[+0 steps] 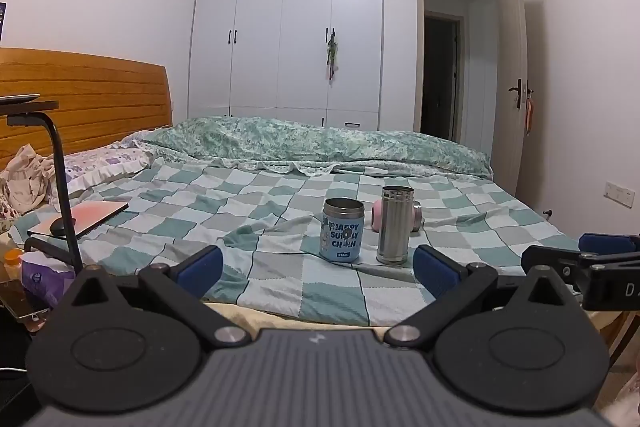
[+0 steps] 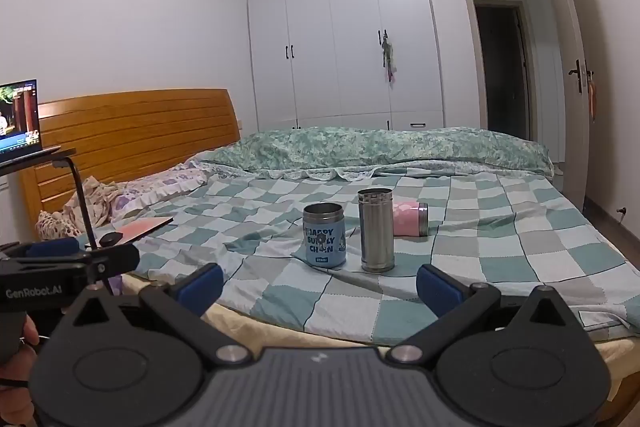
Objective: Flip cup upright
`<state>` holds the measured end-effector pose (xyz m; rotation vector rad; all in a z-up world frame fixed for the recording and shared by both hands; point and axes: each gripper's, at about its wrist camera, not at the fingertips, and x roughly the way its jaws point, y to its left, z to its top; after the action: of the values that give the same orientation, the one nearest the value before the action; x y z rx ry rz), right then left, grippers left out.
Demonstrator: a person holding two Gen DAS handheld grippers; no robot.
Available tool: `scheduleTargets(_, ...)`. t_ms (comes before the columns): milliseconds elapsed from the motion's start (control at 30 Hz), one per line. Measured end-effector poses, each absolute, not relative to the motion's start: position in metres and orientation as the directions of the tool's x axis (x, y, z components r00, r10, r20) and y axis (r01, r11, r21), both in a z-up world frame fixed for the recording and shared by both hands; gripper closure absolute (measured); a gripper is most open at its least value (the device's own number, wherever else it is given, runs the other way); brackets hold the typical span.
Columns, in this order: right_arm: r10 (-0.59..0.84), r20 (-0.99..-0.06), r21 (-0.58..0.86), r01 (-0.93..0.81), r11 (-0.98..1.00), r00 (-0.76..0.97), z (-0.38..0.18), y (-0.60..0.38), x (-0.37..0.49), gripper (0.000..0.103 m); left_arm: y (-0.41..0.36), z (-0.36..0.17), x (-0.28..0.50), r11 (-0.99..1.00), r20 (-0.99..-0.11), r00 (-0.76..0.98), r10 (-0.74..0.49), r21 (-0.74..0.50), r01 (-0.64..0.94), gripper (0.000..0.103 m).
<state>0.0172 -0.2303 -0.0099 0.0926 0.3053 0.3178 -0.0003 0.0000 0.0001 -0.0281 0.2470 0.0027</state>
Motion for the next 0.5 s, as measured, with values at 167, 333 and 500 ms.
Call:
scheduleTargets(167,0.323,-0.283,0.135,-0.296,0.946,0.903,-0.0096,-0.2301,0.0174,0.000,0.0003,0.0001,-0.0002,1.000,-0.244,0.970,0.000,-0.028,-0.007,0.000)
scheduleTargets(333,0.320,-0.280,0.127,-0.295,0.947,0.905,-0.0088,-0.2285,0.0158,0.000,0.0007,0.0003,-0.0003,1.000,-0.244,0.970,-0.001,-0.029,-0.006,0.000)
scheduleTargets(500,0.320,-0.281,0.128,-0.295,0.947,0.905,-0.0098,-0.2301,0.0174,0.000,-0.0014,0.0031,0.0002,1.000,-0.243,0.970,-0.001,-0.027,-0.005,0.000)
